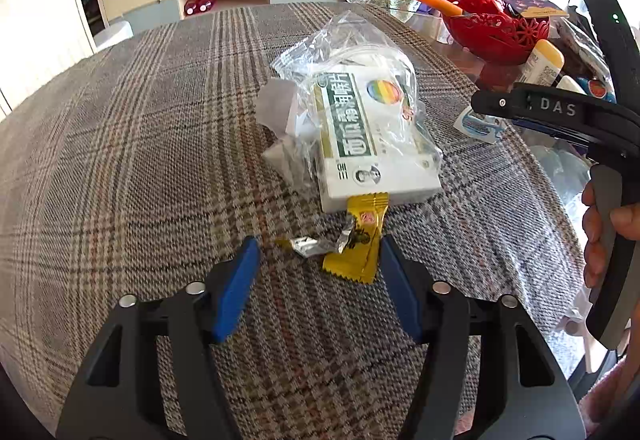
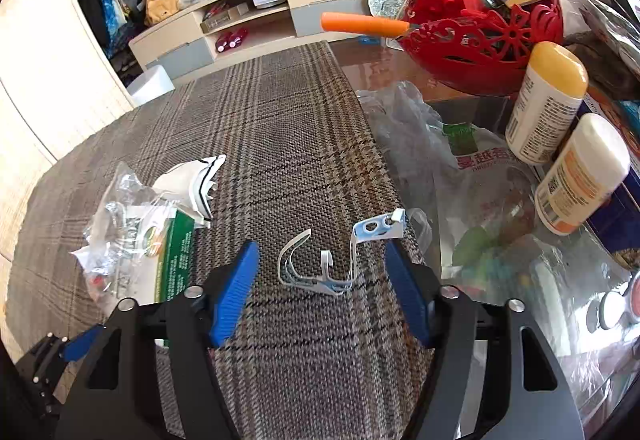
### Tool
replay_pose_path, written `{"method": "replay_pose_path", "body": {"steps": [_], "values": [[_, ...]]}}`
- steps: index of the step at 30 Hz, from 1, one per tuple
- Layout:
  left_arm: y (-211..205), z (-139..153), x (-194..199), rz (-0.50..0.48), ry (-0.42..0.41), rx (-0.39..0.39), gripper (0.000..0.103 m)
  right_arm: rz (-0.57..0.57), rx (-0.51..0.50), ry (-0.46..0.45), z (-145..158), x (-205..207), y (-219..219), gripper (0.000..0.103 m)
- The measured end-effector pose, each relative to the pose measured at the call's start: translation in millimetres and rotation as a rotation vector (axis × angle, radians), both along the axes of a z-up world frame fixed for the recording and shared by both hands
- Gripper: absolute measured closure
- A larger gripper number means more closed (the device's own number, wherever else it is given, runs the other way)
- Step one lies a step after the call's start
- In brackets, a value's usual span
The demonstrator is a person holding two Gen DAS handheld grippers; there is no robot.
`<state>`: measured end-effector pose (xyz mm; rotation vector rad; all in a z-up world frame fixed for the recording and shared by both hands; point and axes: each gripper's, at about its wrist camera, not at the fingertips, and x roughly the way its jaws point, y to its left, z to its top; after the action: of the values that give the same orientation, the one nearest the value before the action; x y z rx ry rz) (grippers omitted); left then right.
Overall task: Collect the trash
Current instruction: 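Grasp the white plastic clip with the right tool while the left tool grasps the yellow candy wrapper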
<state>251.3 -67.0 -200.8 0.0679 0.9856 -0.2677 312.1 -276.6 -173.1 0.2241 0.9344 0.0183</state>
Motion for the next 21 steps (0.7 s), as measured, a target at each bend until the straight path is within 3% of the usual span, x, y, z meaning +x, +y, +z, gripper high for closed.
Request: {"method": "replay_pose_path", "body": {"steps": [4,7,13,21], "values": [[-4.8,0.4,5.2,-0.004,-0.009,0.027,0.061,0.022,-0.020,0.034,-11.9,4.0,5.1,0.069],[-5.5,2.2,7.3,-0.001,-0.008,0.022,0.076,0.026,-0.042,0.023,-12.3,0.4,6.7,0.078],[-1.4,7.6,-1.8,-0.004,-0.008,-0.001,0.091,0.022,-0.051,0.014,-4.4,-15.1,-1.3,0.082],[0.9,17.8,-46.9,-0.033,0.007,-0.052,0.094,0.031,-0.036,-0.002,16.1,-60.2,-9.7,0.087]]}}
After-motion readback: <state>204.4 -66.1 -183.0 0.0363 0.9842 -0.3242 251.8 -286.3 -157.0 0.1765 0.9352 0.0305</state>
